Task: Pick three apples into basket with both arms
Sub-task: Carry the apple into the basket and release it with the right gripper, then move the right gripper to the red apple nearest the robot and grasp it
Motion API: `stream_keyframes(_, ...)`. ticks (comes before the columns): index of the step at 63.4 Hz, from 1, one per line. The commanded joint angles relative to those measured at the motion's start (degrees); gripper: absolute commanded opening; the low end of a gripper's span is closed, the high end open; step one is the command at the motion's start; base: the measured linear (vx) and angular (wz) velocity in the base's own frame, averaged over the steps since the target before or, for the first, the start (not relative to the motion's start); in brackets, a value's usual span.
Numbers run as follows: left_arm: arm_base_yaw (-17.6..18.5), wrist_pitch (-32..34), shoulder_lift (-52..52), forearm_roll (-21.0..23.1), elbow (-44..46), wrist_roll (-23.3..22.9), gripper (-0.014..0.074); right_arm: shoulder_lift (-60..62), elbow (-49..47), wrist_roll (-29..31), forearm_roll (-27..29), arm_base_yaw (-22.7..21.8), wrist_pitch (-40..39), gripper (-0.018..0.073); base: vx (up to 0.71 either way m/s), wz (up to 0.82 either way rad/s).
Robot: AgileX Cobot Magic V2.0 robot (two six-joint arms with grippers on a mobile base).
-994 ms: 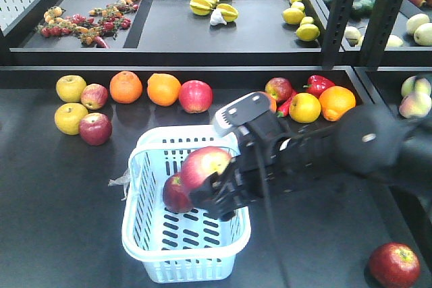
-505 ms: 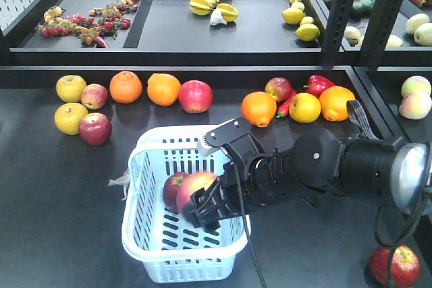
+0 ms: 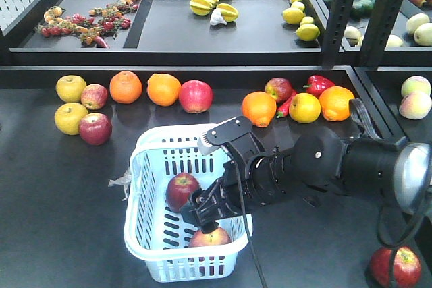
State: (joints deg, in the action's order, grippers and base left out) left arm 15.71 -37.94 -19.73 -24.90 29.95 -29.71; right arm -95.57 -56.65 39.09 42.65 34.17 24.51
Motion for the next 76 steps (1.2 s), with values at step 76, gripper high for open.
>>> stream_keyframes(76,0.08,3.32,-0.44,-1.11,1.21,-0.56,0.0593,10.42,11.26,-28.31,-35.03,-45.02,10.32,0.0602,0.00,0.00)
